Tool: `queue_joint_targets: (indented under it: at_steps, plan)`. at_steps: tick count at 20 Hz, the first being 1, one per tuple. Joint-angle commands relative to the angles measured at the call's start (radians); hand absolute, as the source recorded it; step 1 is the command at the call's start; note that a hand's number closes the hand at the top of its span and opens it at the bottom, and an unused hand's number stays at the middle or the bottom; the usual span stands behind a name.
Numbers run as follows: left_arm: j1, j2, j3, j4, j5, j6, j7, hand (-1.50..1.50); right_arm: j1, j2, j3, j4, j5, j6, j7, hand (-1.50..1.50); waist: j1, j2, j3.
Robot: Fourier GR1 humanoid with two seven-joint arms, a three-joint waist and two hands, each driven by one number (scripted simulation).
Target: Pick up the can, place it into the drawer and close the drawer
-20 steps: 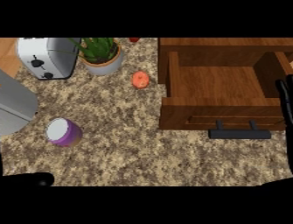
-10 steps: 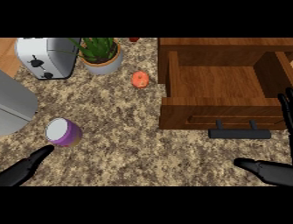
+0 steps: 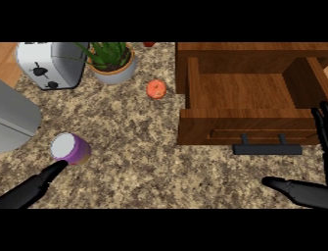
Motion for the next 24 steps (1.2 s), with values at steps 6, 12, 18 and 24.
queue_joint_targets:
  at_steps: [6, 12, 18, 24]
  plan:
    - [-0.081, -0.002, 0.030, 0.274, 0.108, 0.062, -0.144, -1.50, 0.062, -0.003, -0.023, -0.045, -0.025, 0.037, -0.019, -1.50, -0.004, 0.000, -0.001]
    - [-0.059, -0.002, -0.064, 0.383, 0.130, 0.183, -0.235, -1.50, 0.101, -0.017, -0.085, -0.050, -0.066, 0.073, -0.042, -1.50, -0.004, 0.000, 0.000]
    - [-0.014, -0.002, 0.018, 0.564, 0.324, 0.136, -0.489, -1.50, 0.108, -0.026, -0.083, -0.154, -0.085, 0.078, 0.049, -1.50, -0.004, 0.000, -0.001]
    - [-0.037, -0.002, -0.009, 0.673, 0.419, 0.211, -0.600, -1.50, 0.021, -0.036, -0.095, -0.119, -0.054, 0.051, 0.095, -1.50, 0.001, 0.000, -0.001]
